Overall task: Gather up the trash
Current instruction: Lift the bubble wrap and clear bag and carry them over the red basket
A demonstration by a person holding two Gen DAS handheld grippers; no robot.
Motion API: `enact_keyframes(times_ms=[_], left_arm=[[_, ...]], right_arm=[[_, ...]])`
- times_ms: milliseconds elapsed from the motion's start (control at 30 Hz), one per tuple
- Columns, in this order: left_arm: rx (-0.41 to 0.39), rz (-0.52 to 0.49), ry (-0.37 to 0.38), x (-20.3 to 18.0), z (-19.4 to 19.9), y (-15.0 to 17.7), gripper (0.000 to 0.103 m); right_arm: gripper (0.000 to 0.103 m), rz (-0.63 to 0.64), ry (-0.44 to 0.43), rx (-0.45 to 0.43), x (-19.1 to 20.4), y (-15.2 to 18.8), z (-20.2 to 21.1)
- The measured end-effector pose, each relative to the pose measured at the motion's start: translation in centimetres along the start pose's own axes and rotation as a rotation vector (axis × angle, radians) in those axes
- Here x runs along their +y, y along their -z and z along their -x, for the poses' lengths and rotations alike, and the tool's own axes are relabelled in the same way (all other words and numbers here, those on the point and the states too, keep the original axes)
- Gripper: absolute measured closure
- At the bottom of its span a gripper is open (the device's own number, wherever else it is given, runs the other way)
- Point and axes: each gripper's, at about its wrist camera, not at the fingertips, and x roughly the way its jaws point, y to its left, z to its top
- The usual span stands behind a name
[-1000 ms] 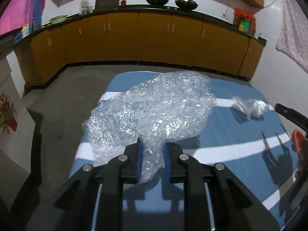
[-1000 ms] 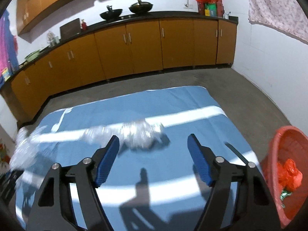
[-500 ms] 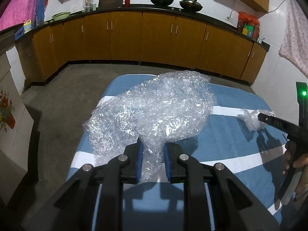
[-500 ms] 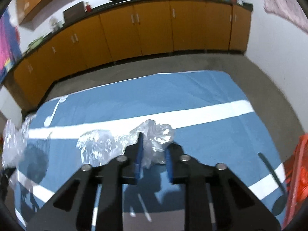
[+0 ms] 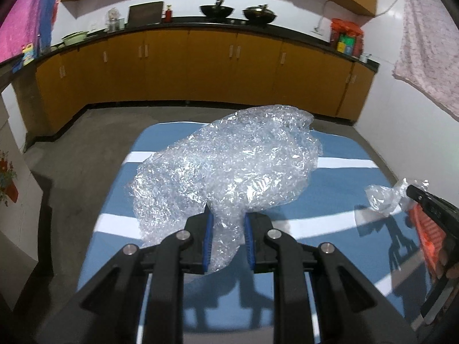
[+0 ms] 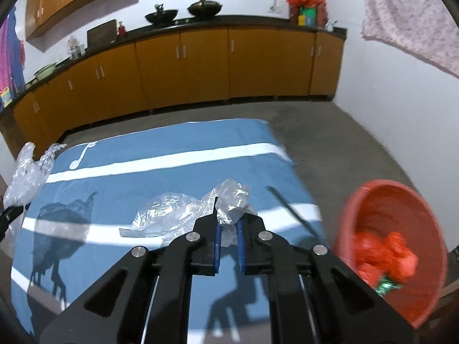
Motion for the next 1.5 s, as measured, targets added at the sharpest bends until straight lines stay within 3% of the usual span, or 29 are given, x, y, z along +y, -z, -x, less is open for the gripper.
enact_keyframes(times_ms=[400,667,1067,1500], left_arm=[[-0.014,-0.095,0.121,-7.5,4.7,1.8,0.084],[-0.001,-0.142,0.202,-11.7,6.4,3.0,0.084],[0.035,-0.227,0.283,-17.7,7.0,4.9,0.084],[0.062,-0.294,0.347,-21.7,6.3,5.6,0.084]], right_arm=[[0.094,-0.066,0.118,-0.090,-6.7,3.3,9.5],[0.094,-0.132,0.178,-0.114,-10.1,5.0,12.8],[0.094,-0.203,0.223,-0.103,-13.8,7.2,14.1],[0.094,-0.243,0.252,-0.096,-15.9,8.4,14.3]])
